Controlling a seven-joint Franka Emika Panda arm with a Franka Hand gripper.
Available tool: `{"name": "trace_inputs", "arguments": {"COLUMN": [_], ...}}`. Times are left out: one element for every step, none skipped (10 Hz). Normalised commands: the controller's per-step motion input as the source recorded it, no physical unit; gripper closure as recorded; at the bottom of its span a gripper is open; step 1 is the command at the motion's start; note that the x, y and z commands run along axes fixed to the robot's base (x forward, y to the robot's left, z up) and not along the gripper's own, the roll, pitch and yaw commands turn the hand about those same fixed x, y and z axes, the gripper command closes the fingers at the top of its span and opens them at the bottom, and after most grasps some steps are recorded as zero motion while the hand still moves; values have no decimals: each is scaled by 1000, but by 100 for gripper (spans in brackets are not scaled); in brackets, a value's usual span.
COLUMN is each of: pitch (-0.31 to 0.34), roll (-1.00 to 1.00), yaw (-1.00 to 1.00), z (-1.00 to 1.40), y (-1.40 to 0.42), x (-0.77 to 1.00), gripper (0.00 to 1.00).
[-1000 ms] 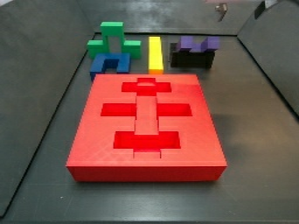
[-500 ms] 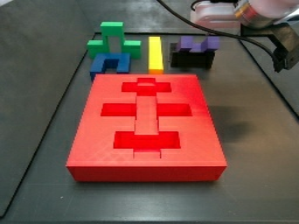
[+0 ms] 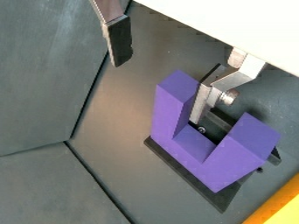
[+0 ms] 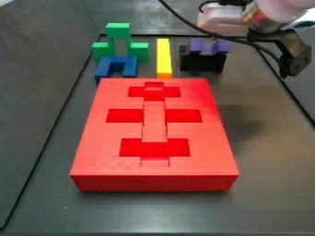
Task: Pick up the purple object. Move up. Place the purple object on the fixture. Regrasp the purple object. Move to above the board. Insert the purple object.
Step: Regrasp the purple object.
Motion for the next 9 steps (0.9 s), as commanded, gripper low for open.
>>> {"name": "trace_inputs", "arguments": {"pitch": [34, 60, 20, 0, 0, 0, 0, 0, 0], "roll": [-46, -106, -60, 0, -51, -34, 0, 0, 26], "yaw": [97, 0, 0, 0, 0, 0, 0, 0, 0], "z": [-189, -394, -429, -334, -174, -166, -337, -326, 0], "y": [0, 26, 114, 111, 169, 137, 74, 66, 0], "x": [131, 277, 146, 0, -57, -40, 0, 0, 0], "gripper": [0, 0, 0, 0, 0, 0, 0, 0, 0]}}
